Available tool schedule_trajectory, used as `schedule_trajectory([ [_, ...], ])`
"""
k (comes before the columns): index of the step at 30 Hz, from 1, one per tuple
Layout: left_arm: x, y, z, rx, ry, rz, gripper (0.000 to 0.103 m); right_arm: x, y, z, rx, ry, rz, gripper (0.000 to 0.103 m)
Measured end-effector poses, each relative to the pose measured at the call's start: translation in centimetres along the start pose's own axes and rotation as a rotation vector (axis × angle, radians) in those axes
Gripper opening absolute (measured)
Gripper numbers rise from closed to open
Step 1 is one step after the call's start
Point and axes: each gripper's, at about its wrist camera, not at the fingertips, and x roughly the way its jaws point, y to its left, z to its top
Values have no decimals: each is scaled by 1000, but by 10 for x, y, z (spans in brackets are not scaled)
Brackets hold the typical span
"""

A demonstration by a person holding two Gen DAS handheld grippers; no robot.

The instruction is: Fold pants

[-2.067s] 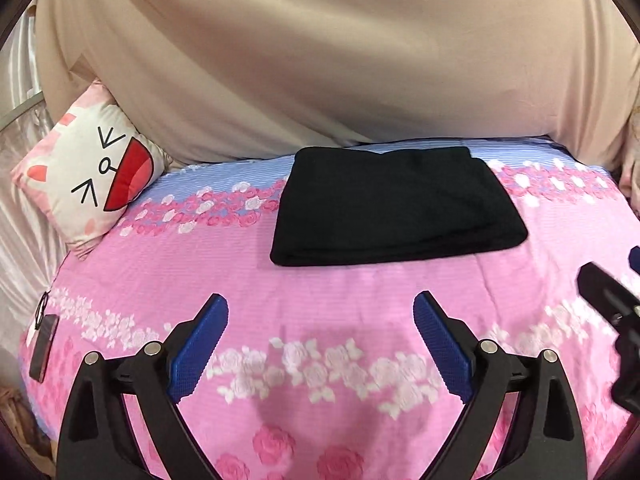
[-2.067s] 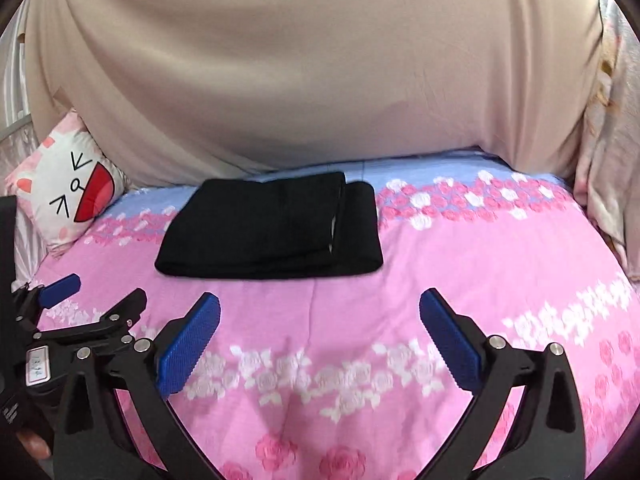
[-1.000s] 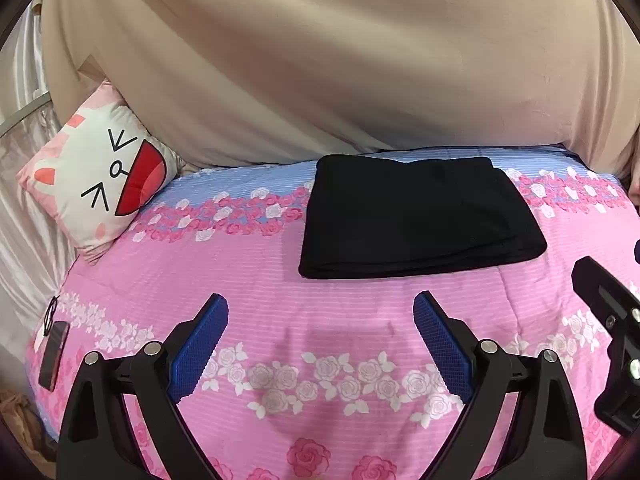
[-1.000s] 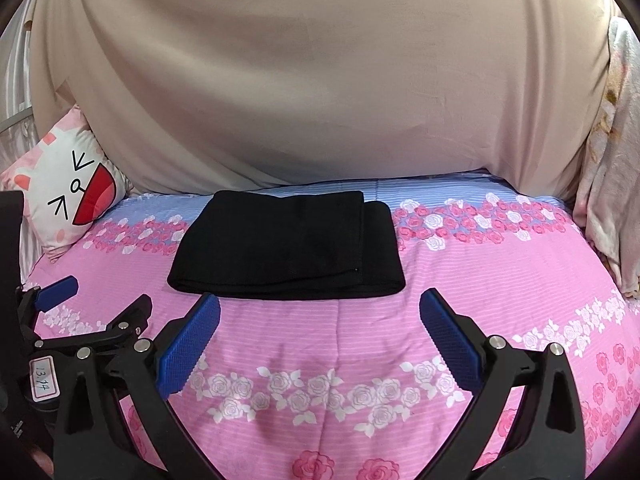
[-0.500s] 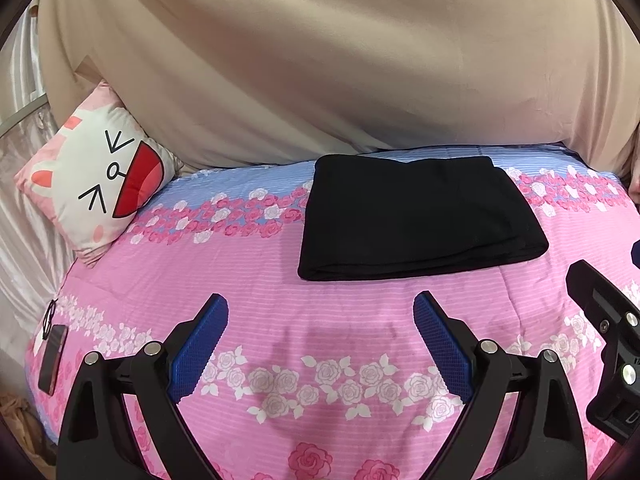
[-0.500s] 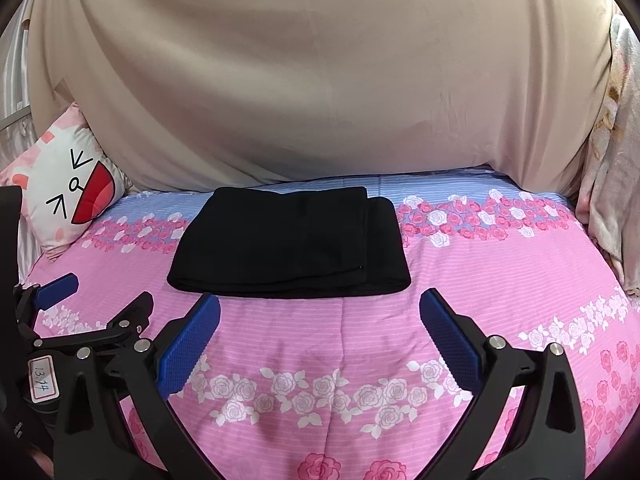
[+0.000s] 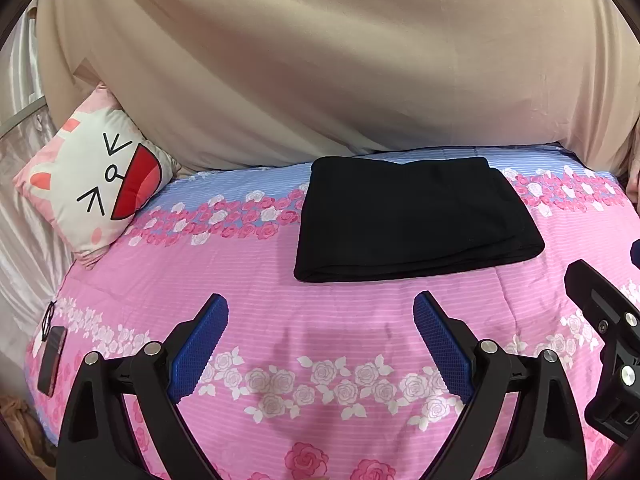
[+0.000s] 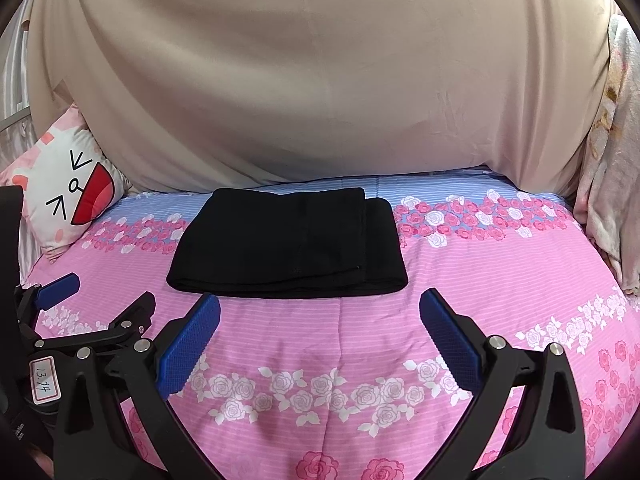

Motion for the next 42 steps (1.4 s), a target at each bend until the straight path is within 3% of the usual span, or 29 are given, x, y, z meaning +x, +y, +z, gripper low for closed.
schedule_trajectory([
  [24, 2, -3, 2, 3, -2, 11, 92, -1, 1, 0, 5, 3, -3, 98],
  [34, 5, 2, 3, -38, -26, -92, 92, 0, -2, -1, 11, 10, -9, 98],
  [42, 8, -4, 6, 4, -49, 8, 92, 0, -6, -2, 18, 15, -22, 98],
])
